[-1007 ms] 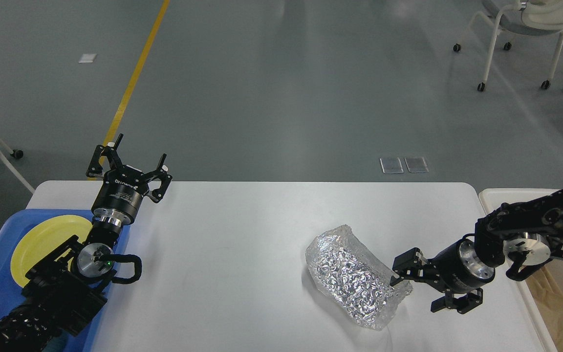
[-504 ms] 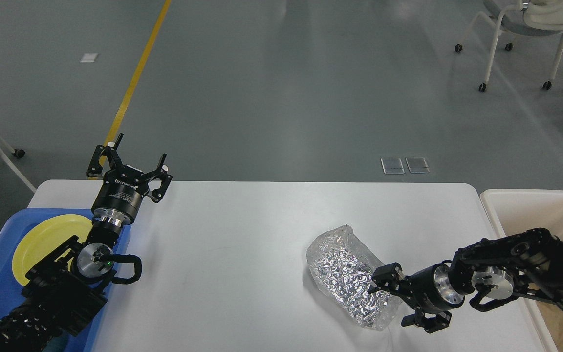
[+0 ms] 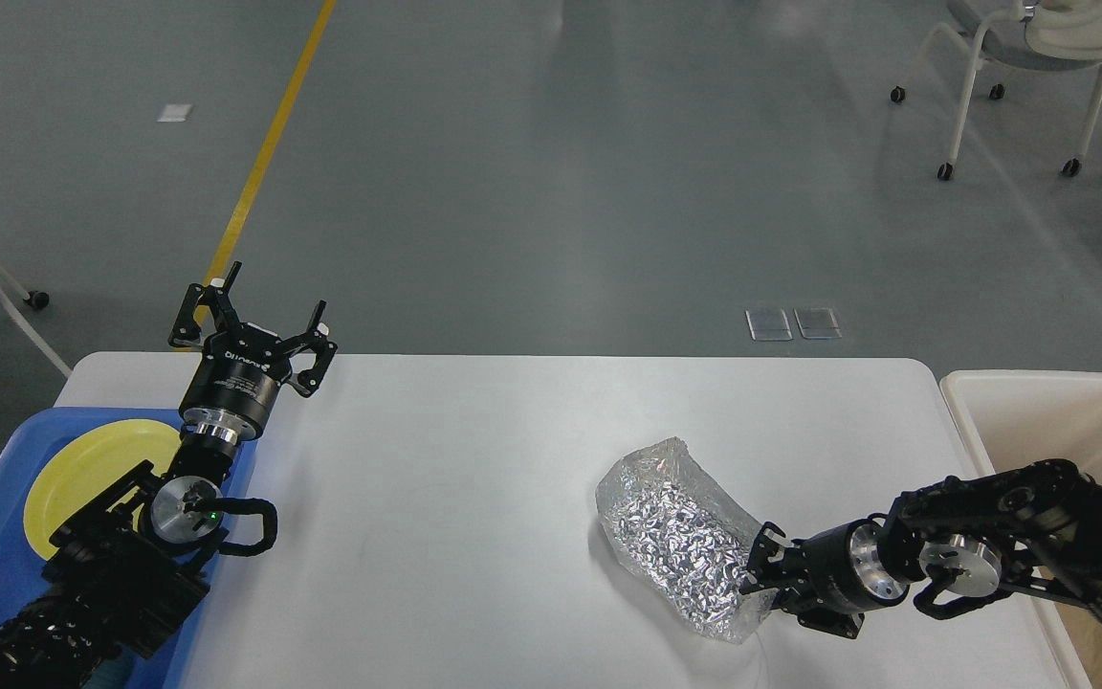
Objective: Tidy desktop
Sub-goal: 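Grasp the foil-wrapped item with the right gripper, then lift the foil-wrapped item and drop it into the white bin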
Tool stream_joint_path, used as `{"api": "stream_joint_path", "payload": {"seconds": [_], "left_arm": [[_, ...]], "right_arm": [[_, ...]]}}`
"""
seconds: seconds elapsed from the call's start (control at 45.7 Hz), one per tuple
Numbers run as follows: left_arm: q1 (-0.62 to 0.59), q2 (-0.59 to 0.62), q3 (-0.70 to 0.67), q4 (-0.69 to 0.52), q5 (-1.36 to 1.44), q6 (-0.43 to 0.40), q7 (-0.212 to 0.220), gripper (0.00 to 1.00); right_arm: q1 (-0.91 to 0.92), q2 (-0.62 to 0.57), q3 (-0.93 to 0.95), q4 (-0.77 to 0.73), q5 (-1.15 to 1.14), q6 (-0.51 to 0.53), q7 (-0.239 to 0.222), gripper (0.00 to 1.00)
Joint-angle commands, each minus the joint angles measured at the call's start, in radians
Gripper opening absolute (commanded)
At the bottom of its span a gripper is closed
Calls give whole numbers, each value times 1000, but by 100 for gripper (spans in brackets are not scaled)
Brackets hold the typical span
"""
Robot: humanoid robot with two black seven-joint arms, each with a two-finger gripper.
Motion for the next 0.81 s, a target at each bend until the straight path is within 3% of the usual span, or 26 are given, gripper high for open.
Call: {"api": "stream_joint_path", "payload": {"seconds": [0.0, 0.197, 0.35, 0.482, 0.635, 0.788], "left_arm": [[0, 0, 0, 0, 0, 0, 0, 97], [0, 0, 0, 0, 0, 0, 0, 97], [0, 0, 0, 0, 0, 0, 0, 97], [1, 2, 0, 0, 0, 0, 0, 97], [0, 0, 0, 0, 0, 0, 0, 97], [0, 0, 0, 0, 0, 0, 0, 97]], "right_arm": [[4, -10, 1, 0, 0, 0, 1, 0], [26, -33, -4, 6, -6, 3, 1, 0], [150, -91, -31, 25, -64, 10, -5, 0], [421, -115, -172, 80, -158, 18, -7, 0], [794, -66, -358, 253, -227, 24, -8, 0], [1024, -5, -404, 386, -230, 92, -8, 0]]}}
